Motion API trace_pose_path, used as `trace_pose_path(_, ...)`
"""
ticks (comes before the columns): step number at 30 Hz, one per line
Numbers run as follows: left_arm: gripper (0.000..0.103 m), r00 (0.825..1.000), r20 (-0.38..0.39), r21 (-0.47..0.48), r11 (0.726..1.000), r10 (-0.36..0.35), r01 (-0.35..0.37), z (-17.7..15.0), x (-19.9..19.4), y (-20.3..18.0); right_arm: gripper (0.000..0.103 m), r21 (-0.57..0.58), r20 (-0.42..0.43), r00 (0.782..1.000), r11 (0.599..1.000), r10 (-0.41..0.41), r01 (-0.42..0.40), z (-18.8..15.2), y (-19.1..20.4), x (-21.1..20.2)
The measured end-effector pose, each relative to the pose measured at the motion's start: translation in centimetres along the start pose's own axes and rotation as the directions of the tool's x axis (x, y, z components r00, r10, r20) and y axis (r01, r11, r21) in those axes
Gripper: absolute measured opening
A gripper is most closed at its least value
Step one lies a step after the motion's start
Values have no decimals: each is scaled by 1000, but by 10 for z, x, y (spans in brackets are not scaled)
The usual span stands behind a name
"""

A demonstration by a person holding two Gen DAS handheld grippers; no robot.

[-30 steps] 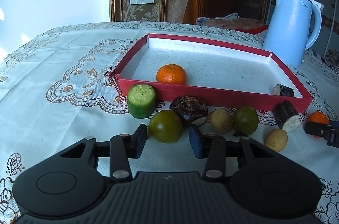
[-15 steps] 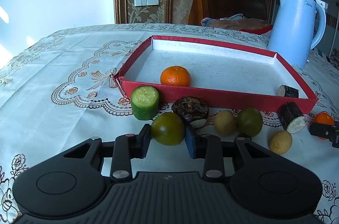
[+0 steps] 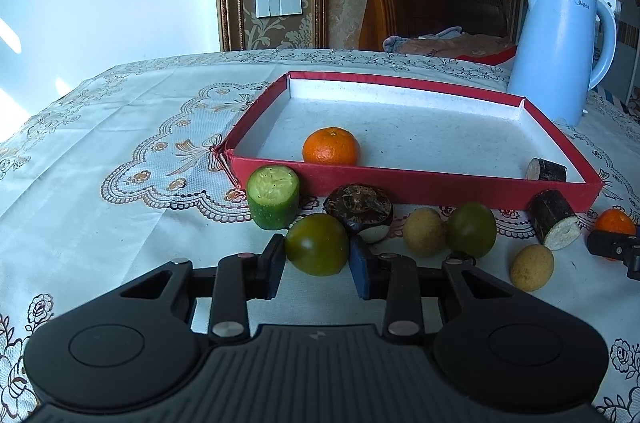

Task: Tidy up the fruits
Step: 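Carry the mandarin and green fruit into the red tray and open both grippers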

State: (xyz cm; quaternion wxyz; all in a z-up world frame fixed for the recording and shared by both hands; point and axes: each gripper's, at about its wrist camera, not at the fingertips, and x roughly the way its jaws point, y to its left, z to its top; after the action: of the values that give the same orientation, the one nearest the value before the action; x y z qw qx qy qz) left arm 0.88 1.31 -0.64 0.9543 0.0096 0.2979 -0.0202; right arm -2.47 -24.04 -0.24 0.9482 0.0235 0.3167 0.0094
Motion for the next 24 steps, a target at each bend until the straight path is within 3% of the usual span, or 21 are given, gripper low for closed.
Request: trace_pose_path(24,34,998,53,-13,1000,14,-14,-1,-9,3,39,-30,3,1000,999,-26,26,0,5,0)
